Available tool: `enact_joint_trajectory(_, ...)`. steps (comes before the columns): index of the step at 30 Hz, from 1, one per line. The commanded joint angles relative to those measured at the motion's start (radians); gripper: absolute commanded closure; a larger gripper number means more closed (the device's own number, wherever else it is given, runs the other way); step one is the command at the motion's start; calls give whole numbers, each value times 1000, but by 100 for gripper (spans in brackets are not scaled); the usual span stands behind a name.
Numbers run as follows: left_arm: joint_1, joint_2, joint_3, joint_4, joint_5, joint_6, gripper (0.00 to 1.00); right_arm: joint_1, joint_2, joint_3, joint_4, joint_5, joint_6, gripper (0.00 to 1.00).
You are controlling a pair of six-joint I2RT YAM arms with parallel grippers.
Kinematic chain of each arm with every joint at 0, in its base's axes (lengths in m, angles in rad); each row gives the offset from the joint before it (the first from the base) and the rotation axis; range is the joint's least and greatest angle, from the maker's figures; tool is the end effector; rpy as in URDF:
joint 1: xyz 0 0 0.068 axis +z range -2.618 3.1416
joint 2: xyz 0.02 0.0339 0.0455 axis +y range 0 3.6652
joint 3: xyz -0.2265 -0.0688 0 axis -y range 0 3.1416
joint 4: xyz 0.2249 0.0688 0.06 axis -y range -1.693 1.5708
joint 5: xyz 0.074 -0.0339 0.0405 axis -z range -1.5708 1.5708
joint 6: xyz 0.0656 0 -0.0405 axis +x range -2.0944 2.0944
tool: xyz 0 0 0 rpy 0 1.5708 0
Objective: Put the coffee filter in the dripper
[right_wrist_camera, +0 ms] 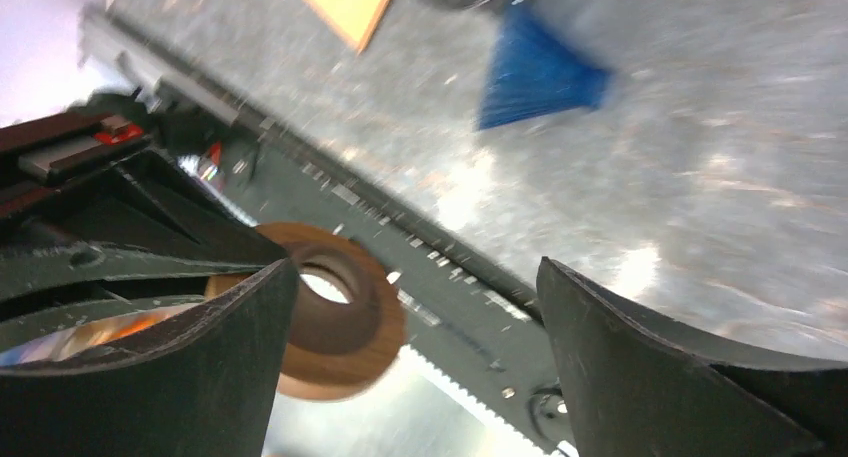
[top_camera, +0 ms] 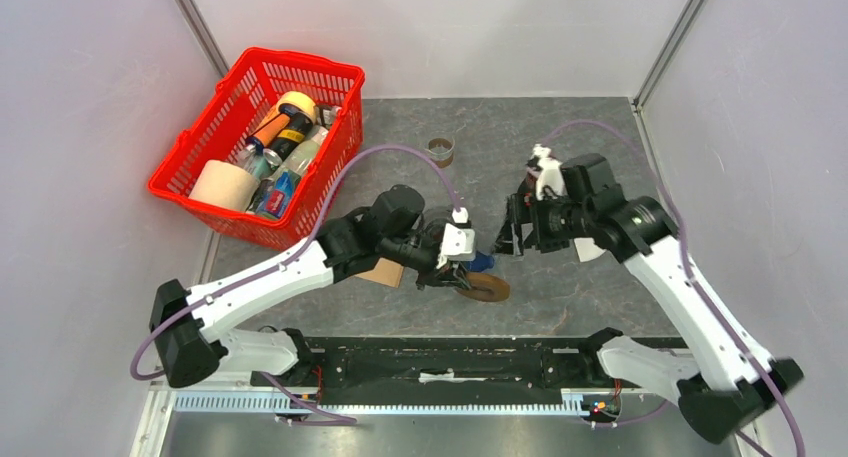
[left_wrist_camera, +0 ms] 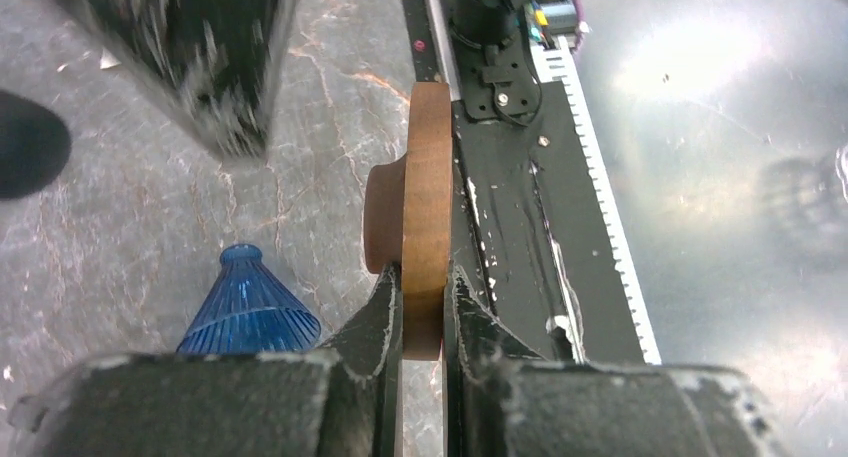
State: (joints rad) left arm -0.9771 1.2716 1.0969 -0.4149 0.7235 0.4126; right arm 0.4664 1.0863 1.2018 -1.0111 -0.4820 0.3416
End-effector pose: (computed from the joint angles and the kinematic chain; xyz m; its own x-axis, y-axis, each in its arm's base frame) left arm 0.1248 -0.2626 0.2814 0.0876 0.4075 -0.9090 0.9758 -0.2185 -0.0039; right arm 0.1771 0.1232 0.2963 -0.8771 -0.1093 -0.4677 -0.3857 0.7405 0.5503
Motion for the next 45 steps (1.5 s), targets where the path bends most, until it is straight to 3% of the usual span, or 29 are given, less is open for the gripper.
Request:
enact_joint_trajectory(1,-3,-107,-96,263,-162,-321,98,-5,-123,43,-18,427,87,3)
enact_joint_trajectory(4,-3,-151,-155,364,-347,-523,98,-5,-200,15,41,476,127,3)
enact_joint_trajectory(7,-3,-171,-163,364,-588,-754,98,-5,-269,-54,142,477,164,3)
enact_joint_trajectory(12,-1,-188,-173,368,-768,-965,98,-9,-325,-171,288,462,267,3)
enact_joint_trajectory(19,-2,-291,-268,521,-792,-1150,98,-28,-348,-303,538,277,401,3)
enact_joint_trajectory(24,-2,-342,-351,697,-728,-1278,98,-31,-327,-378,741,91,497,4)
enact_joint_trajectory(28,-2,-346,-365,743,-728,-1331,98,-32,-287,-440,961,-65,600,8)
enact_joint_trajectory(32,-1,-333,-360,758,-728,-1332,98,-31,-248,-453,1067,-131,655,16)
enact_joint_trajectory(39,-2,-320,-363,775,-720,-1354,98,-32,-198,-482,1236,-213,762,44)
enact_joint_trajectory(43,-1,-319,-358,757,-745,-1352,98,-31,-201,-481,1267,-223,785,76)
enact_joint_trajectory(44,-1,-318,-352,741,-754,-1345,95,-32,-203,-474,1252,-218,781,81)
enact_joint_trajectory(45,0,-320,-344,716,-772,-1339,86,-32,-204,-456,1199,-206,765,87)
